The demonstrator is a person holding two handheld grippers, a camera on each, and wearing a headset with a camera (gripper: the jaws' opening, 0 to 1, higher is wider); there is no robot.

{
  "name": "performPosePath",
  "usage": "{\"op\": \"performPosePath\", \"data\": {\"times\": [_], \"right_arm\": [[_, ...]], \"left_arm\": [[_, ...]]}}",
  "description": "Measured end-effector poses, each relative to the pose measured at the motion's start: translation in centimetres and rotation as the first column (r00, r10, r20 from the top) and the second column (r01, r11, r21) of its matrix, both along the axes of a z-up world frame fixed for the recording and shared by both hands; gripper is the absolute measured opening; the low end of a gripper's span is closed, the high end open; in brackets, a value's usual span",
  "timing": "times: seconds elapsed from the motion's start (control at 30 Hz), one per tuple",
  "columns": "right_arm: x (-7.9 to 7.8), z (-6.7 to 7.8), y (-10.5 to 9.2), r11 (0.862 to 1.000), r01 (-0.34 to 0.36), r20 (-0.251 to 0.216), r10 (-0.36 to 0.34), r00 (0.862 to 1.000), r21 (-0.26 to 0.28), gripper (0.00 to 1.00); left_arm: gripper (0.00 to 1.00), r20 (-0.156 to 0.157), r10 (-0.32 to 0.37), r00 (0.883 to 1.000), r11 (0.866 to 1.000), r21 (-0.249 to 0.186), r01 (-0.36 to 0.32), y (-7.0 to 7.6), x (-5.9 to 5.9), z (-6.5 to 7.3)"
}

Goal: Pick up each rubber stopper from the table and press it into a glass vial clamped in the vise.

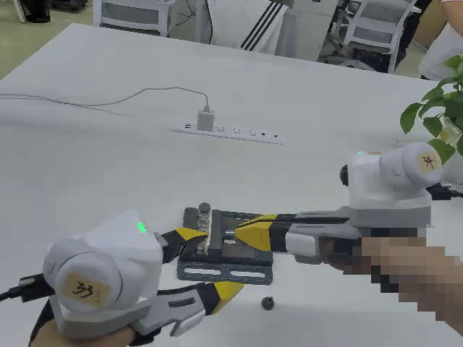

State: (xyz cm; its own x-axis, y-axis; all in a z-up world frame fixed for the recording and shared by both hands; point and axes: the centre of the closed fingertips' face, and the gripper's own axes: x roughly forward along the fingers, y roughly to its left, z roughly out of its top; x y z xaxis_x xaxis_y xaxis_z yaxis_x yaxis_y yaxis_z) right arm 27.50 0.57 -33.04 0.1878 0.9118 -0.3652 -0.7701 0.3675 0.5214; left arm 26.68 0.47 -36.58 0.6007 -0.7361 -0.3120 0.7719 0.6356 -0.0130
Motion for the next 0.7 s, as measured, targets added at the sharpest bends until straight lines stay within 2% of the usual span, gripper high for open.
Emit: {"op": "performPosePath", "data": {"times": [0.1, 0.17, 0.23, 0.37, 0.5, 0.7], "right_arm": [[0.4, 0.3, -0.4, 0.999, 0.012, -0.03, -0.011, 0.999, 0.037, 0.0], [0.2, 0.5, -0.3, 0.997, 0.034, -0.076, -0.029, 0.997, 0.067, 0.0], [0.1, 0.5, -0.3, 0.996, 0.046, -0.092, -0.039, 0.995, 0.077, 0.0], [-0.2, 0.8, -0.3, 0.989, 0.071, -0.148, -0.052, 0.988, 0.126, 0.0], [-0.3, 1.4, -0.1, 0.977, 0.109, -0.207, -0.07, 0.976, 0.184, 0.0], [-0.3, 1.2, -0.3, 0.962, 0.155, -0.285, -0.088, 0.954, 0.223, 0.0]], "left_arm": [[0.33, 0.042, -0.004, 0.999, 1.0, -0.002, 0.004, -0.1, 0.1, 0.9], [0.26, 0.066, -0.013, 0.998, 1.0, -0.016, 0.014, -0.3, 0.1, 1.6], [0.22, 0.08, -0.015, 0.997, 1.0, -0.021, 0.017, -0.4, 0.2, 2.0], [0.19, 0.093, -0.018, 0.995, 0.999, -0.035, 0.021, -0.7, 0.4, 2.5], [0.13, 0.097, -0.022, 0.995, 0.998, -0.05, 0.027, -1.0, 0.3, 2.8], [0.08, 0.108, -0.008, 0.994, 0.996, -0.085, 0.017, -1.1, 0.3, 3.5]]}}
